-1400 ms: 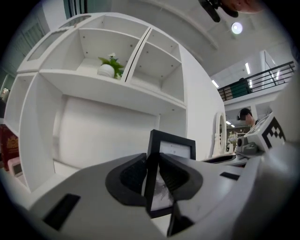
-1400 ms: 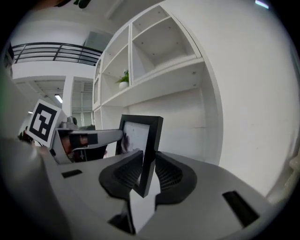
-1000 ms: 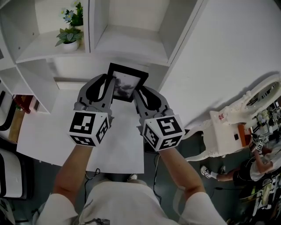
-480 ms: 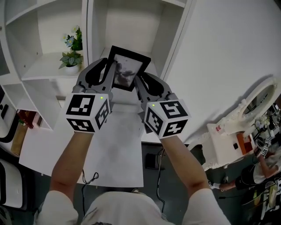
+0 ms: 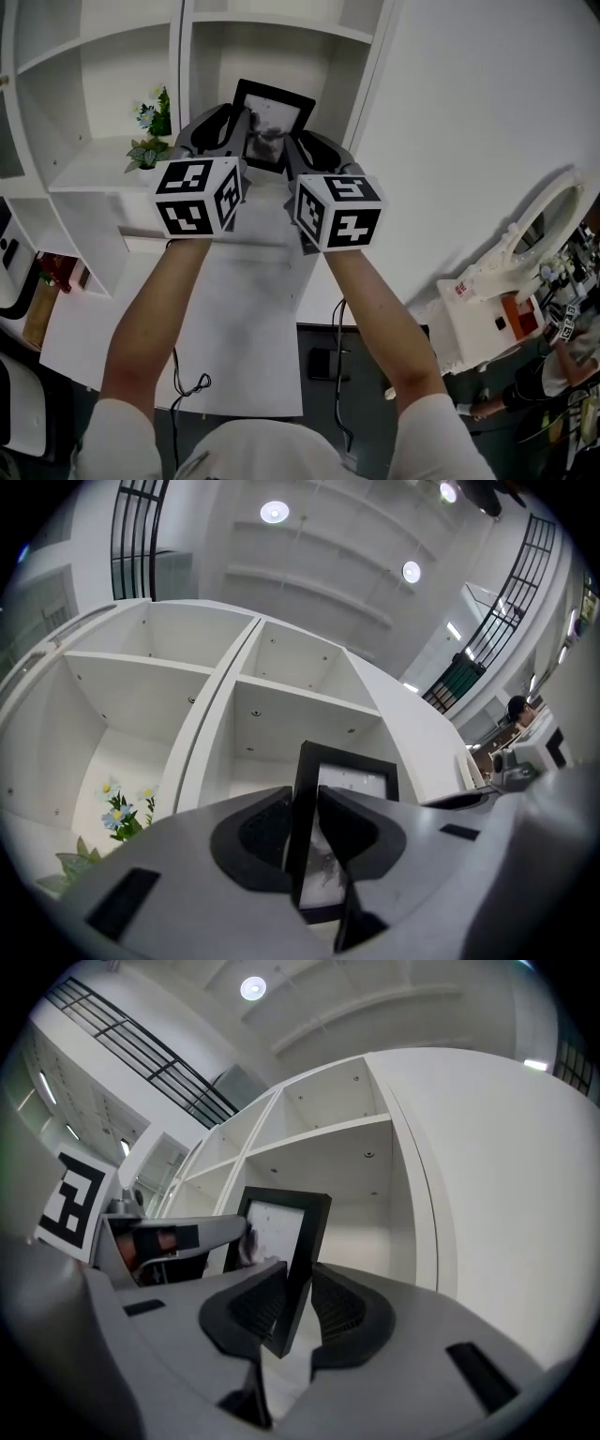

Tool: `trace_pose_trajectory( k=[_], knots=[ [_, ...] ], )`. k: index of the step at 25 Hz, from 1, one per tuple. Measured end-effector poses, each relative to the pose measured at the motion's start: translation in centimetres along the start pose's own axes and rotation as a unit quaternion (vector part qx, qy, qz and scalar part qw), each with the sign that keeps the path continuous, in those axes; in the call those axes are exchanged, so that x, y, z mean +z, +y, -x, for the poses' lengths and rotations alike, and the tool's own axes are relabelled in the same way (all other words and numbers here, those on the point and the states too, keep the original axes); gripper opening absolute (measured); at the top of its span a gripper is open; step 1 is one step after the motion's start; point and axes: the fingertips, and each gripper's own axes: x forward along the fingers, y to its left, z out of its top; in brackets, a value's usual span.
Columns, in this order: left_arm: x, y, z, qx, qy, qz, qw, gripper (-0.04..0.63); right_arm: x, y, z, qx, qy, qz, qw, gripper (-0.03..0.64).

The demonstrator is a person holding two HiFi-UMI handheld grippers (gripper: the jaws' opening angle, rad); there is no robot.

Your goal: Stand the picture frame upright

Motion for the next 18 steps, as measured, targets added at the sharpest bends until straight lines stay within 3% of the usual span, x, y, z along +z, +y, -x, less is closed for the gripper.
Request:
trace_pose_trajectory(
  k=[7, 18],
  knots=[
    [0.4, 1.3, -2.8, 0.024, -0.01, -0.008, 0.9996, 0.094, 2.0, -1.3, -2.7, -0.017, -0.005, -0.006, 1.0, 0.086],
    [-2.6, 3.5, -6.7, 0.055, 0.039, -0.011, 0.9977, 0.094, 1.6, -3.0, -7.0, -0.038, 0.015, -0.015, 0.999, 0.097]
  ],
)
